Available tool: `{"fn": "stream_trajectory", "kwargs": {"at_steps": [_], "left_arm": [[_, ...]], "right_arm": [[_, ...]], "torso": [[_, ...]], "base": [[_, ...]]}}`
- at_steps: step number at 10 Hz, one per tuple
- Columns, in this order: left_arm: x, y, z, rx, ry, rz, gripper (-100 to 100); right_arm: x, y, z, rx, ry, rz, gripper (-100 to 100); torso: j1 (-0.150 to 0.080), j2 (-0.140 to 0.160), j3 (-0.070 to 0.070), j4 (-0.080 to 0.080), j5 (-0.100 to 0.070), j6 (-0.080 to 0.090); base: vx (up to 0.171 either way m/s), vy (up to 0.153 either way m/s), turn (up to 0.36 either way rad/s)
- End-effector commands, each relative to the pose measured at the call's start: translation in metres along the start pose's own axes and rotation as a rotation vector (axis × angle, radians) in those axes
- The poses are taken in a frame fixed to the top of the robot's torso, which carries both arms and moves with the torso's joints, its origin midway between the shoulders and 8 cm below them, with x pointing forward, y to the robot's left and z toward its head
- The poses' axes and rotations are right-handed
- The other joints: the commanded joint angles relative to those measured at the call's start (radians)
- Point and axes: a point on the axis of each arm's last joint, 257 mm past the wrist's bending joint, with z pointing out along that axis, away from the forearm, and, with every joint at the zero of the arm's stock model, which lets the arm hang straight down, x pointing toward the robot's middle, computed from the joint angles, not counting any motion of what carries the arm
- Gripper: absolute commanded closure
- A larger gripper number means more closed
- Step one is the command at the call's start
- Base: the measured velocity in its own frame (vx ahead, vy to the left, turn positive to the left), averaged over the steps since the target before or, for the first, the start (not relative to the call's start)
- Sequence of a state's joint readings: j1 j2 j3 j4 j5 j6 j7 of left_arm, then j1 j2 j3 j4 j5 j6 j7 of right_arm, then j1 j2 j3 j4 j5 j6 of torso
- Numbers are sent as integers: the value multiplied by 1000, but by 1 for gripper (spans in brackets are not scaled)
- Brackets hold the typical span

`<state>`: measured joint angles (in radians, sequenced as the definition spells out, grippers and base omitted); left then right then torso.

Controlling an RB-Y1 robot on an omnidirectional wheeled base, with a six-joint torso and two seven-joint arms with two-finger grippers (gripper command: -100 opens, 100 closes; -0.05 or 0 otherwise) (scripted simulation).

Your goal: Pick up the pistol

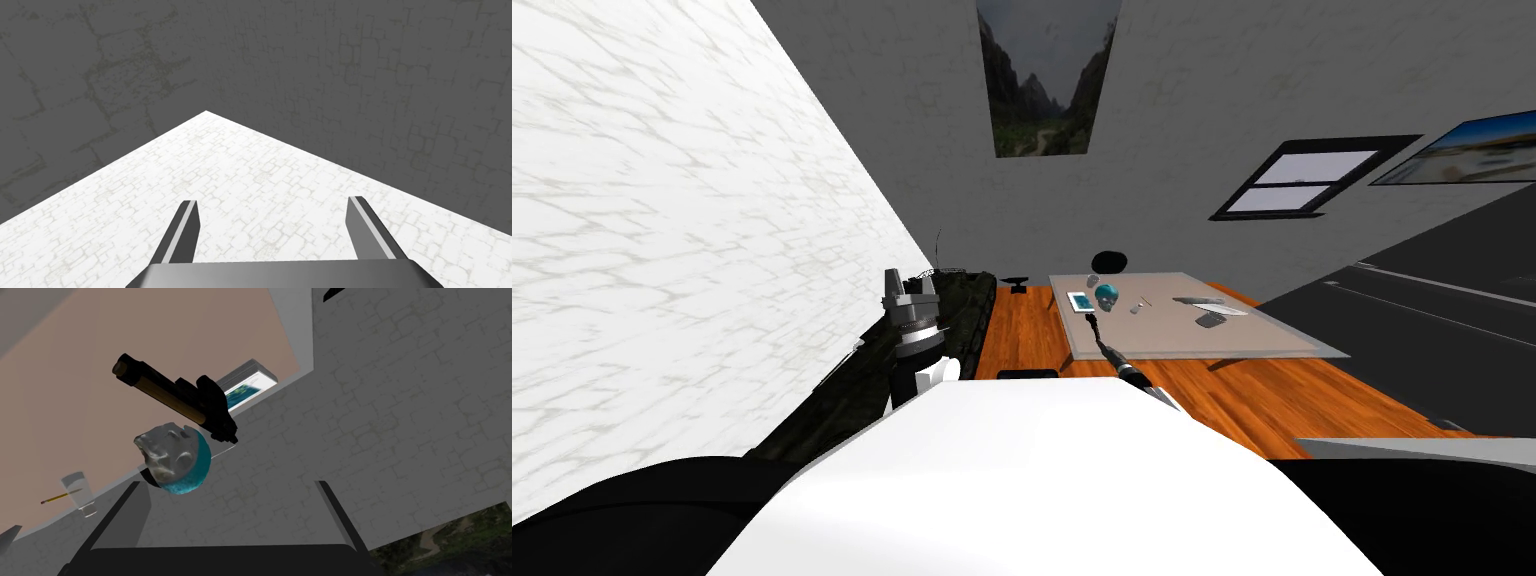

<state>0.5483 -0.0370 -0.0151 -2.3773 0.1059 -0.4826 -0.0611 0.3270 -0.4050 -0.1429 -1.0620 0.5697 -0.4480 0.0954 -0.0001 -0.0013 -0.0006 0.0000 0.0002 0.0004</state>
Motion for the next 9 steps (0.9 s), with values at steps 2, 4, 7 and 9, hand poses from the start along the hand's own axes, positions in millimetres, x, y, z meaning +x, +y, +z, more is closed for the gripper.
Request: {"fn": "stream_trajectory", "kwargs": {"at_steps": [2,4,7,9], "left_arm": [[0,0,0,0,0,0,0],[0,0,0,0,0,0,0],[0,0,0,0,0,0,0],[0,0,0,0,0,0,0]], "right_arm": [[9,-15,-2,30,24,-14,-100],[17,-37,-6,73,62,-51,-100],[29,-79,-18,155,136,-122,-100],[33,-99,-25,194,172,-156,-100]], "torso": [[0,0,0,0,0,1],[0,0,0,0,0,0],[-1,-2,-1,0,0,0],[0,-2,-1,0,0,0]], "base": [[10,2,54],[14,6,159],[30,-4,202],[30,-1,120]]}}
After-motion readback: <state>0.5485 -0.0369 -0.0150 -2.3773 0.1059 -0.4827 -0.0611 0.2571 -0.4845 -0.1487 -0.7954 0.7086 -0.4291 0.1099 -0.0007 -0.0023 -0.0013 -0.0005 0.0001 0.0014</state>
